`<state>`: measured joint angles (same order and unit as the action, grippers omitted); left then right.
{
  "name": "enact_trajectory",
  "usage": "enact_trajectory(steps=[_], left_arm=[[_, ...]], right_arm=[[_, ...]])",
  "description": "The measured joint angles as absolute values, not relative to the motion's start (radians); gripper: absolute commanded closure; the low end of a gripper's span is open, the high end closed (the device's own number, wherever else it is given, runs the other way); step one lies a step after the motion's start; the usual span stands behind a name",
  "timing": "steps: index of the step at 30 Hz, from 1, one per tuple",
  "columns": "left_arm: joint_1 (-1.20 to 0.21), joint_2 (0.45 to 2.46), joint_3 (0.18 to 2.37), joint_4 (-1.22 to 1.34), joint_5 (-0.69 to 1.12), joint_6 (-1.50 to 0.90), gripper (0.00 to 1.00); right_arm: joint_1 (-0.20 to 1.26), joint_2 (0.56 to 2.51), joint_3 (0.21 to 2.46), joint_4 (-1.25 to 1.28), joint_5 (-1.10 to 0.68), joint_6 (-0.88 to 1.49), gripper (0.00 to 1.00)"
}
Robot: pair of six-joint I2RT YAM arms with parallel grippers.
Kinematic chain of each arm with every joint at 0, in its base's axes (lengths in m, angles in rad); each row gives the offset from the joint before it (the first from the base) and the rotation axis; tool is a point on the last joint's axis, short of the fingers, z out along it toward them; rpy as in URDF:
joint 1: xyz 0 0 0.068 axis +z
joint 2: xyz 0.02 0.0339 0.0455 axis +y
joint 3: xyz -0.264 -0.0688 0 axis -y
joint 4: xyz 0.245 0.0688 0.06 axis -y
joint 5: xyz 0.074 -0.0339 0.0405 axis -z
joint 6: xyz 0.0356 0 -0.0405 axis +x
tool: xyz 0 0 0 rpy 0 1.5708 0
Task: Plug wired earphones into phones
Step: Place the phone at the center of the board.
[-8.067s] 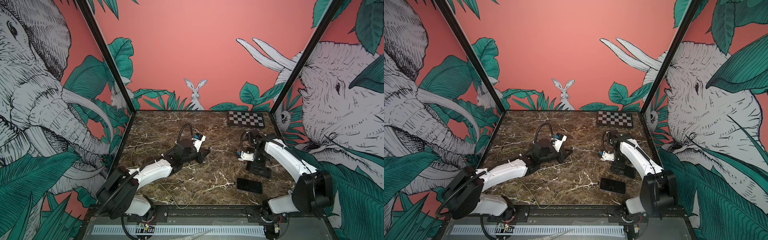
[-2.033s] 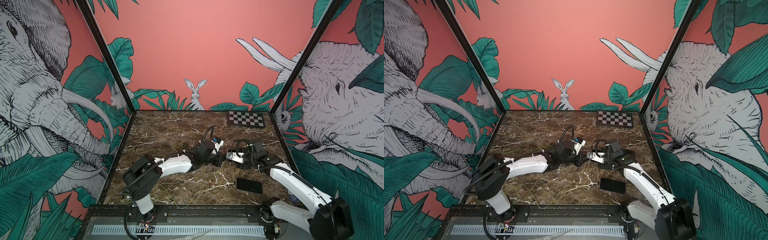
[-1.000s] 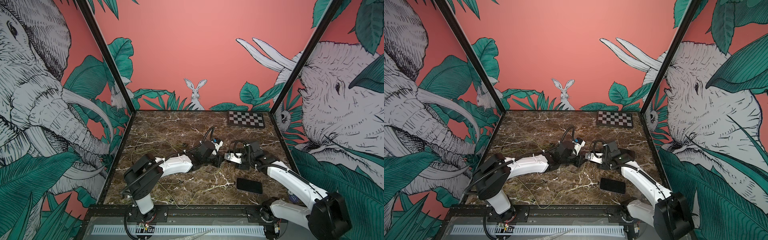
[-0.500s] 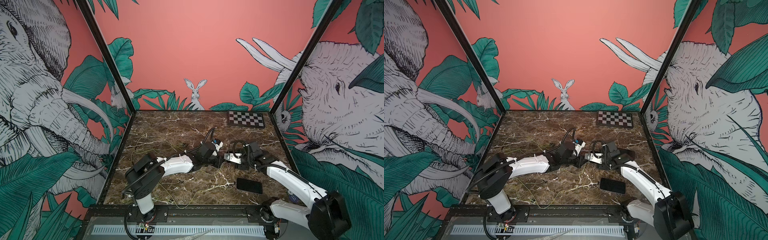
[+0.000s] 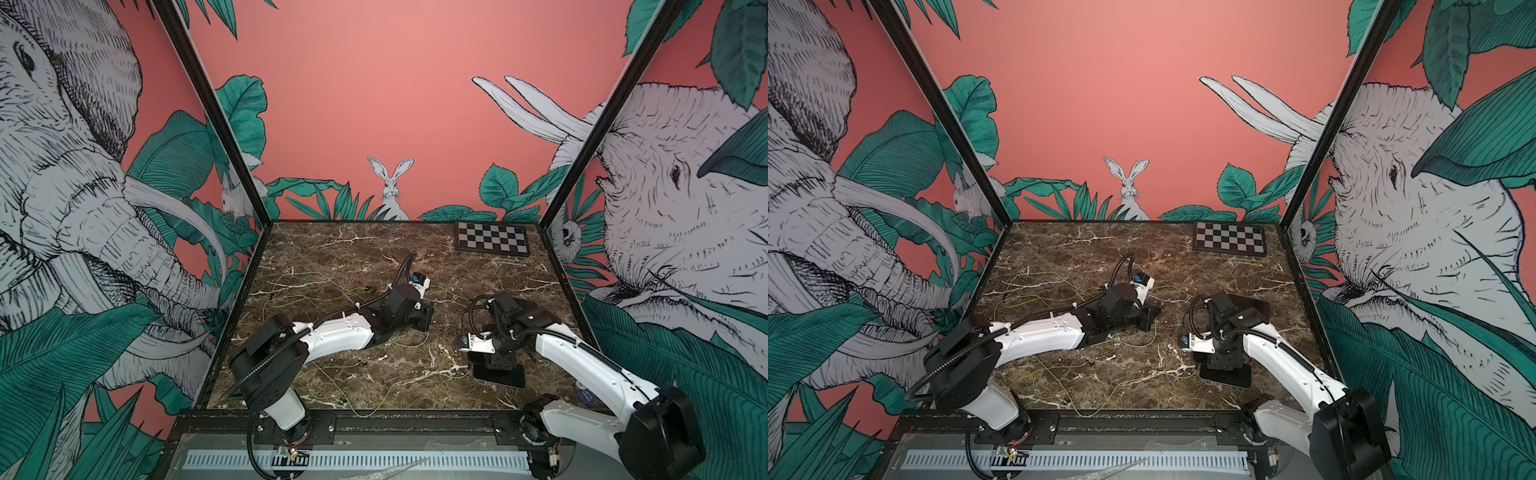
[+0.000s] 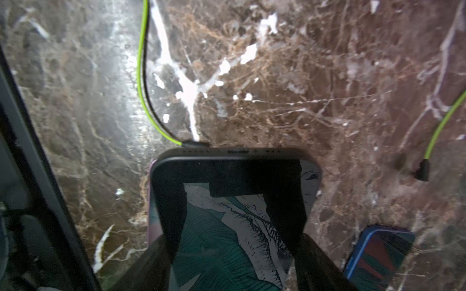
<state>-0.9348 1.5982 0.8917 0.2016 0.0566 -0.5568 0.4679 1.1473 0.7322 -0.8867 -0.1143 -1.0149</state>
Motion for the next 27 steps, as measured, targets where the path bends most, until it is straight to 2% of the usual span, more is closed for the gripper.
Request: enact_trajectory(steps=[18, 27], left_arm=[[-0.93, 1.562, 0.857, 0.2, 0.017, -0.554, 1.0], [-0.929, 1.549, 0.832, 0.201, 0.009, -0.554, 1.0]], right_arm=[[0.549, 1.351, 0.764, -0.881, -0.091, -0.916, 0.4], [0.574, 1.399, 0.764, -0.825, -0.033, -0.893, 0.22]])
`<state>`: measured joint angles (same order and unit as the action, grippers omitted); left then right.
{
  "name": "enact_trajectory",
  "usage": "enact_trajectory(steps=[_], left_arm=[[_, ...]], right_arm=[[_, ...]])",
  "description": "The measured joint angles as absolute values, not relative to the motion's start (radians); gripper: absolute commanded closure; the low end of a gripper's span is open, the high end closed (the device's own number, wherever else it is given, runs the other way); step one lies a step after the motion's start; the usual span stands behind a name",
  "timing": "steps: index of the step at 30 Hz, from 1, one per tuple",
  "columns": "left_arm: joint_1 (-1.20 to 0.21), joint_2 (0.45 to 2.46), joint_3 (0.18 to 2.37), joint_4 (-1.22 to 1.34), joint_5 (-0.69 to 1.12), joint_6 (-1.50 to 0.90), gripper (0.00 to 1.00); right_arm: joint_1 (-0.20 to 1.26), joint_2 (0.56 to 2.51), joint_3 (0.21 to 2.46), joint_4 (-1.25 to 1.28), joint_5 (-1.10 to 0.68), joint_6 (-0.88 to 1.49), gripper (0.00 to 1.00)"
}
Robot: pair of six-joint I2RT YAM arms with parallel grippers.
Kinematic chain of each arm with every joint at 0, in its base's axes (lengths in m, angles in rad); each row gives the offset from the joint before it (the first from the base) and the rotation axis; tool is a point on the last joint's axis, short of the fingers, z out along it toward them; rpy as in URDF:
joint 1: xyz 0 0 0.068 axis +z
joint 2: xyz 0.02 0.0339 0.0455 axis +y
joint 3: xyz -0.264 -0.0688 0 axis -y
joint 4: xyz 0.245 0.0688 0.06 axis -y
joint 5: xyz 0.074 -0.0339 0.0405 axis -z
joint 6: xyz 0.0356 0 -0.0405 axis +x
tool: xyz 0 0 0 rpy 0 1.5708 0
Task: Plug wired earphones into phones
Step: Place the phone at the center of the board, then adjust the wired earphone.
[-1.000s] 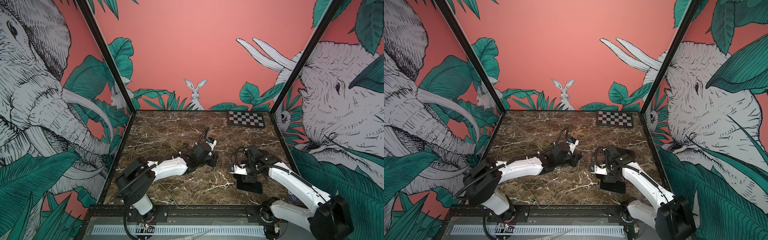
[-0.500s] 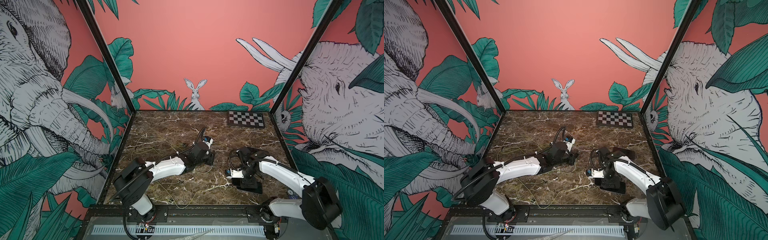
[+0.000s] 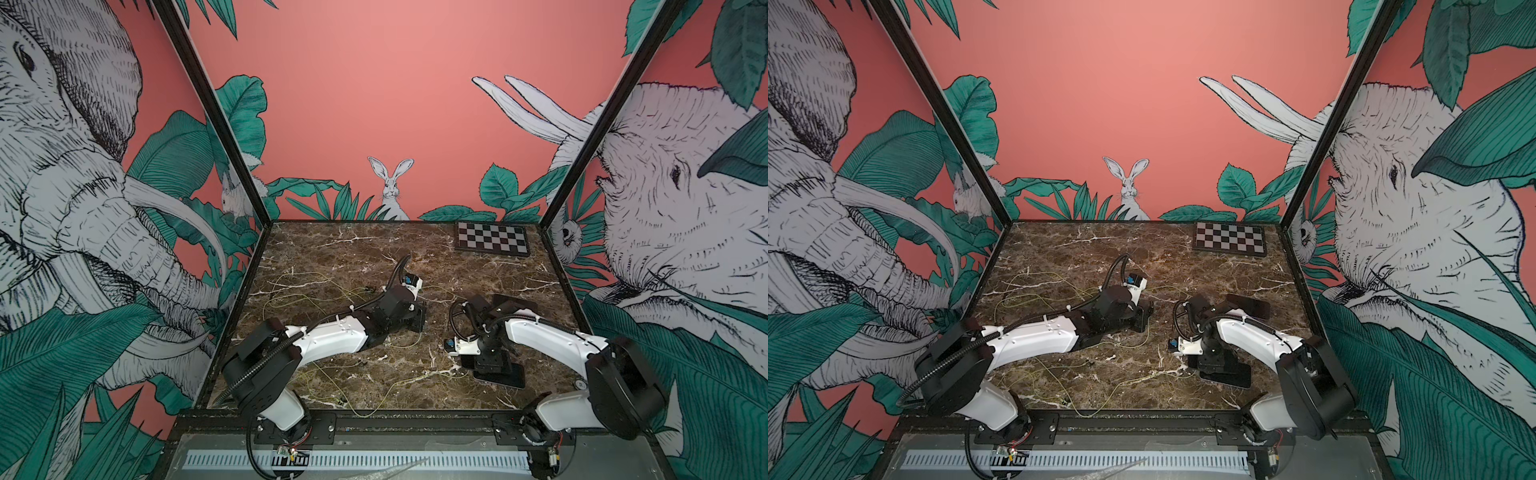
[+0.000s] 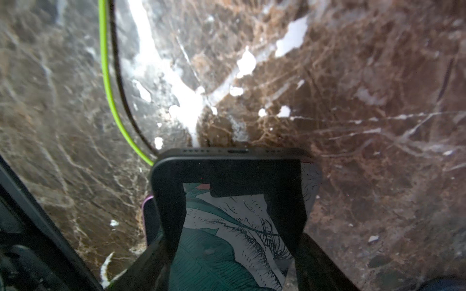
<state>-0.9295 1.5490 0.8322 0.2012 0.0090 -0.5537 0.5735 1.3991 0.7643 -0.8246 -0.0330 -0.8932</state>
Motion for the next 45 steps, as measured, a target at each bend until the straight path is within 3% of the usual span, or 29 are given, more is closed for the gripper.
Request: enact_trajectory(steps=[5, 9, 15, 21, 28, 36, 45], left_arm=[[-0.929, 1.539, 0.824, 0.202, 0.002, -0.552, 1.0], [-0.929, 1.531, 0.822, 0.207, -0.001, -0.538, 1.0], [-0.928, 1.484, 0.789, 0.258, 0.023, -0.477, 1.0], [-0.929, 1.427, 0.757, 0.376, 0.131, -0.362, 1.0], [-0.944, 1.358, 0.752, 0.425, 0.233, -0.166, 1.0], [-0.957, 1.298, 0.701, 0.445, 0.239, 0.051, 1.0], [-0.957, 1.294, 0.695, 0.445, 0.251, 0.136, 1.0]], right_arm=[[0.581, 1.371, 0.764, -0.822, -0.032, -0.895, 0.06], [0.581, 1.331, 0.764, -0.833, -0.042, -0.889, 0.04], [0.58, 1.163, 0.765, -0.788, -0.119, -0.82, 0.15], [0.575, 0.997, 0.766, -0.516, -0.331, -0.602, 0.25], [0.547, 0.984, 0.789, -0.295, -0.5, -0.386, 0.52], [0.462, 0.979, 0.847, -0.258, -0.616, -0.303, 0.58], [0.457, 0.998, 0.926, -0.414, -0.767, -0.398, 0.62]])
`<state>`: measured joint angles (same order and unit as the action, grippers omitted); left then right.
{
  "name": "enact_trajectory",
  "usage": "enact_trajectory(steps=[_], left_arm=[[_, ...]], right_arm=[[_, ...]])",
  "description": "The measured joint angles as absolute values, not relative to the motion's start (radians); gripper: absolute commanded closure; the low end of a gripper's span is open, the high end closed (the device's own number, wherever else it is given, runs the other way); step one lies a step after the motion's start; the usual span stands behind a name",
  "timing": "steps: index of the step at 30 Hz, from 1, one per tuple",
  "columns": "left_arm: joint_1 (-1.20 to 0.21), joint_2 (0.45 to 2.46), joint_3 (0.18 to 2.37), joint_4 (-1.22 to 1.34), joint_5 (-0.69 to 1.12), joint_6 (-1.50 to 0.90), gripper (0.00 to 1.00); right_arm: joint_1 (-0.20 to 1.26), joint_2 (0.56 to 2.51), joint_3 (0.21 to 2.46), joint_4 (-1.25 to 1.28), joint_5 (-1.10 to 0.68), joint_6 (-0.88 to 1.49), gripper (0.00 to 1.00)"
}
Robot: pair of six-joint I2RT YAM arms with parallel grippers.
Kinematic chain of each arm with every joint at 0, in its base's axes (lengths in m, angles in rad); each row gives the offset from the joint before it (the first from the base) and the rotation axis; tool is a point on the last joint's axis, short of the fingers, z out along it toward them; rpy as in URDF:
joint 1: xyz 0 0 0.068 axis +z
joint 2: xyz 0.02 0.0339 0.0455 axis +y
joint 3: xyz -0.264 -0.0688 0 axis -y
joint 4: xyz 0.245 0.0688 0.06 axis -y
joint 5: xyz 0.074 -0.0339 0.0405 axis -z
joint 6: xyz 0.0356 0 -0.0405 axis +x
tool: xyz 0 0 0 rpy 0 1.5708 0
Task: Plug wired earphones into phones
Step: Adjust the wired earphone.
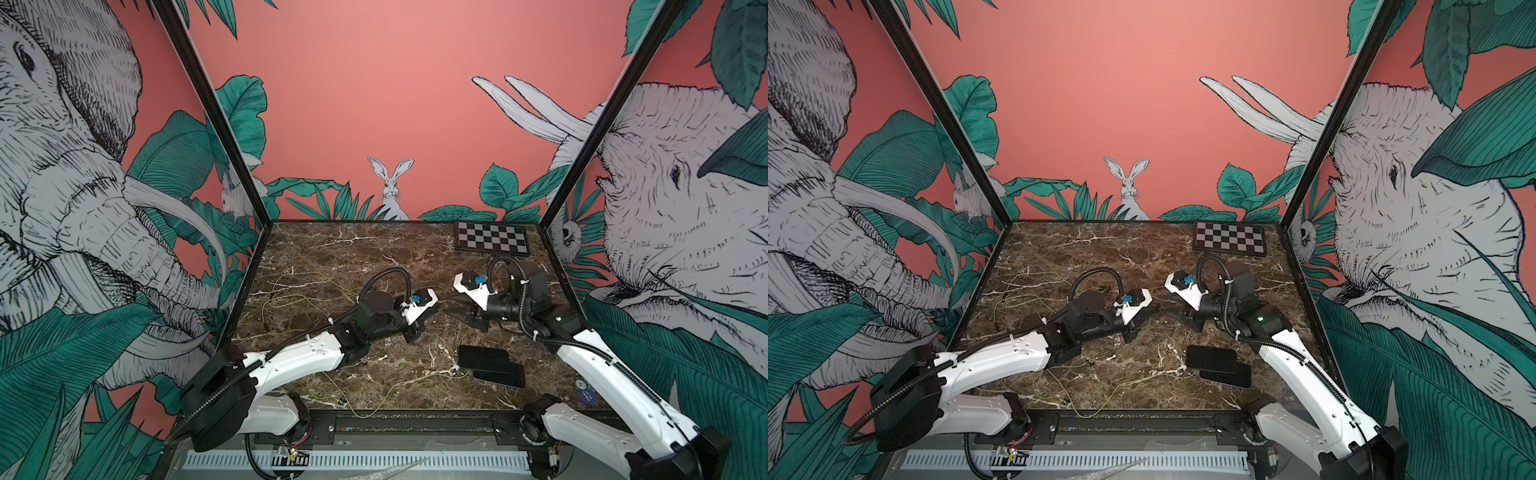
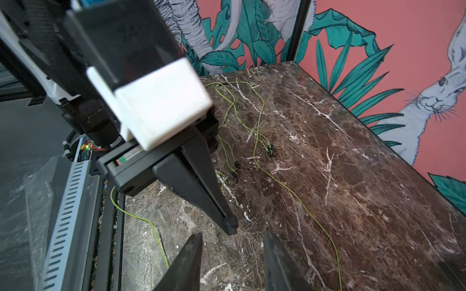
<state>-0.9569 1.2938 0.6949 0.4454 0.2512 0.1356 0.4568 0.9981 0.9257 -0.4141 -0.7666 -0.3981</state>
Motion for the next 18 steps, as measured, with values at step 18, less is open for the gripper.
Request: enact_trajectory(steps=[18], left_arm=[[-0.968, 1.277, 0.695, 0.448, 0.272, 0.159, 1.0]], right_arm=[[0.457, 1.086, 0.992, -0.574, -0.761, -0.517, 0.79]])
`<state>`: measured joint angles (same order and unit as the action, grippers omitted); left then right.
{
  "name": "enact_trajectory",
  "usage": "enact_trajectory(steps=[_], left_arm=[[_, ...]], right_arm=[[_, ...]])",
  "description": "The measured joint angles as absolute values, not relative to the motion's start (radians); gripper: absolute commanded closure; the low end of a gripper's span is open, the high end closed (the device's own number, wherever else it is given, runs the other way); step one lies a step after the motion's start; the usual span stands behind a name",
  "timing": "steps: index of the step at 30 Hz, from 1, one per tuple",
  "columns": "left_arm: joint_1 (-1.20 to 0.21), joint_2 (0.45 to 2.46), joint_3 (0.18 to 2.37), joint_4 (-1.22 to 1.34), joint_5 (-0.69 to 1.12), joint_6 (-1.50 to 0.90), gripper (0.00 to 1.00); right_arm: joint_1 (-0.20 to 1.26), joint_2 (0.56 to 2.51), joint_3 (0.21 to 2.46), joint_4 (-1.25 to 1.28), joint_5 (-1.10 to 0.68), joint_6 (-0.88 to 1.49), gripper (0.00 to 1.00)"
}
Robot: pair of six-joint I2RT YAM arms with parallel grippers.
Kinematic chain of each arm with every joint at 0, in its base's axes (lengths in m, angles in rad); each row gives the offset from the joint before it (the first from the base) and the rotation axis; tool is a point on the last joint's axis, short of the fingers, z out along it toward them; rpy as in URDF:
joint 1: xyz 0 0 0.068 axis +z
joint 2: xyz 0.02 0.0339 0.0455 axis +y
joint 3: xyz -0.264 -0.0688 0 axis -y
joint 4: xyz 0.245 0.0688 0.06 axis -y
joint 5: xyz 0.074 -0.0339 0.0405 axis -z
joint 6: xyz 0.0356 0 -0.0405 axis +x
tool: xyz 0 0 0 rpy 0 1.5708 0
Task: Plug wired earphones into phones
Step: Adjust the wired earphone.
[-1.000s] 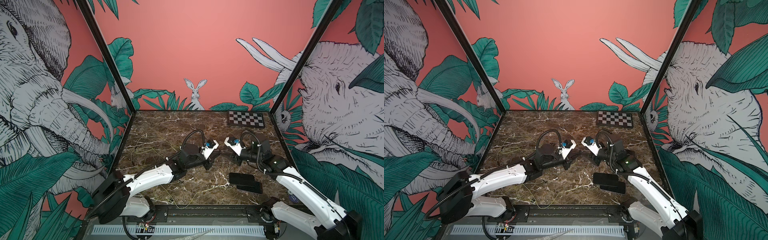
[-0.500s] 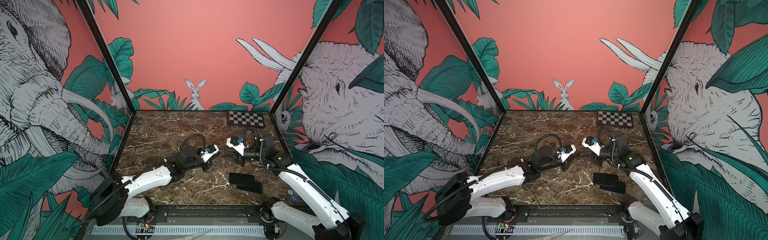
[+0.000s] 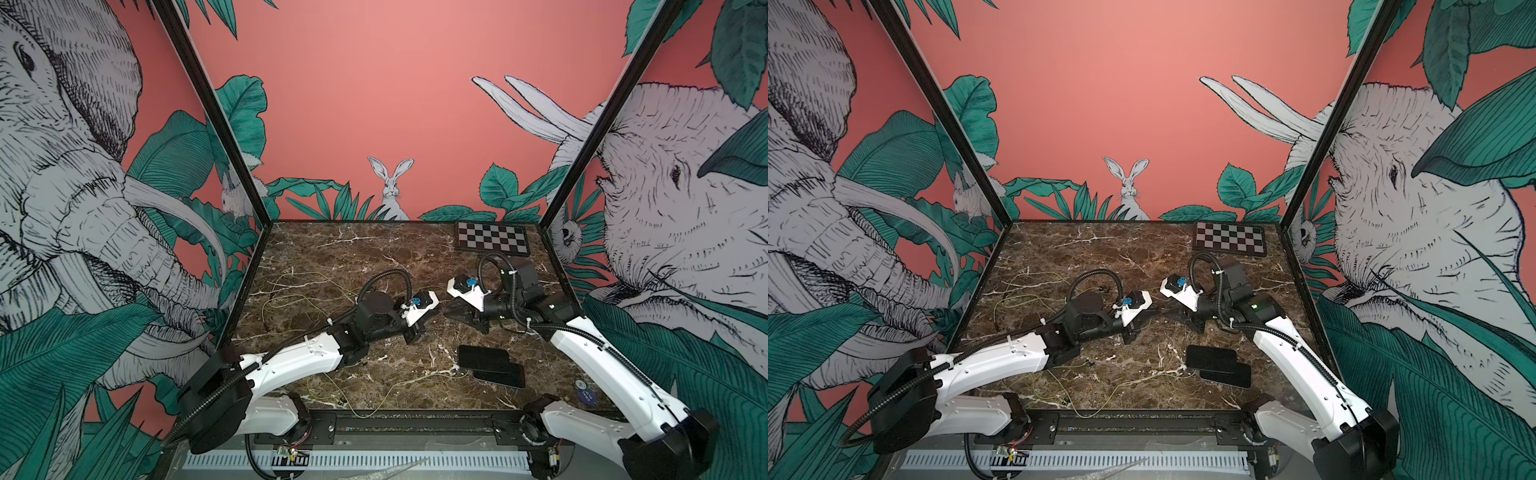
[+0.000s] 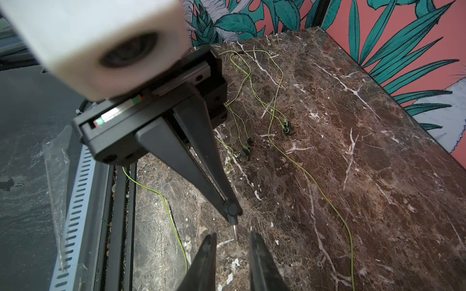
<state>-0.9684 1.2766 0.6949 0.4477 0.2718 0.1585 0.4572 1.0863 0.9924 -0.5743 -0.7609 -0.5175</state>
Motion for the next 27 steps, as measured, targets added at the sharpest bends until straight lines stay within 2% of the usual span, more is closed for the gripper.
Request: enact_trajectory(steps=[3, 7, 13, 17, 21, 27], left_arm=[[-0.969, 1.277, 0.694, 0.447, 0.273, 0.159, 1.0], [-0.971, 1.277, 0.694, 0.447, 0.273, 0.159, 1.0], [-0.973, 1.277, 0.694, 0.445, 0.272, 0.16, 1.0], [-0.973, 1.277, 0.694, 0.439, 0.271, 0.17, 1.0], [-0.973, 1.277, 0.694, 0.433, 0.276, 0.174, 1.0], [-0.973, 1.277, 0.695, 0.414, 0.307, 0.174, 0.87]], right_arm=[[0.457, 1.09, 0.992, -0.574, -0.761, -0.521, 0.81], [0.458, 1.095, 0.992, -0.574, -0.762, -0.525, 0.9], [0.461, 1.1, 0.992, -0.585, -0.764, -0.529, 0.93], [0.463, 1.1, 0.992, -0.591, -0.767, -0.534, 1.0], [0.465, 1.1, 0.992, -0.595, -0.767, -0.55, 1.0], [0.467, 1.094, 0.992, -0.625, -0.757, -0.613, 1.0]])
